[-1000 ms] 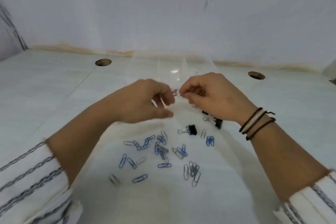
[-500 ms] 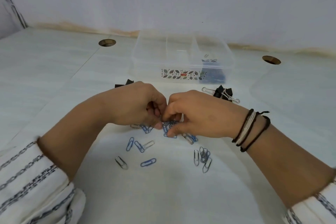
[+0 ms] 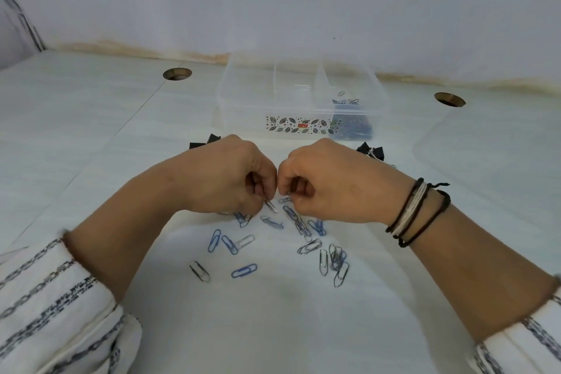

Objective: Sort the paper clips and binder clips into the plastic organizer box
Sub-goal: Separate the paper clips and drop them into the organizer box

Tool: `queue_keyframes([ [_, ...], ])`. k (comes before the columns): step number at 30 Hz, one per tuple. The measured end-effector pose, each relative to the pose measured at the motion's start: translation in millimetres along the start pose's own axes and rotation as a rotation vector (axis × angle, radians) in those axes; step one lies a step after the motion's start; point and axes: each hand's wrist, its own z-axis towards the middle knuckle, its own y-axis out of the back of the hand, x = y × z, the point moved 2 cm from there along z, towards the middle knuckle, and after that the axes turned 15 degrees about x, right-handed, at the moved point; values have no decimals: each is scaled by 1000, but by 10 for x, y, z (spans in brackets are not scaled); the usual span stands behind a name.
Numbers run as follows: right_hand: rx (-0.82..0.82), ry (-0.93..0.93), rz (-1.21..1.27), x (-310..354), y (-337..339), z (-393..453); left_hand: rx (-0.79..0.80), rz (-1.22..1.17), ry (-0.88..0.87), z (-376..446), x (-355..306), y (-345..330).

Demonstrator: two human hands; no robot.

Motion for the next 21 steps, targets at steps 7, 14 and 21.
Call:
queue_keyframes([
  [7, -199, -14, 470, -301, 237, -104, -225, -224, -84, -28, 18, 101],
  [14, -930, -154, 873, -1073, 659, -323, -596, -384, -135, 317, -311, 492],
  [21, -849, -396, 514, -1378, 755, -30, -746, -256, -54, 1157, -623, 836],
])
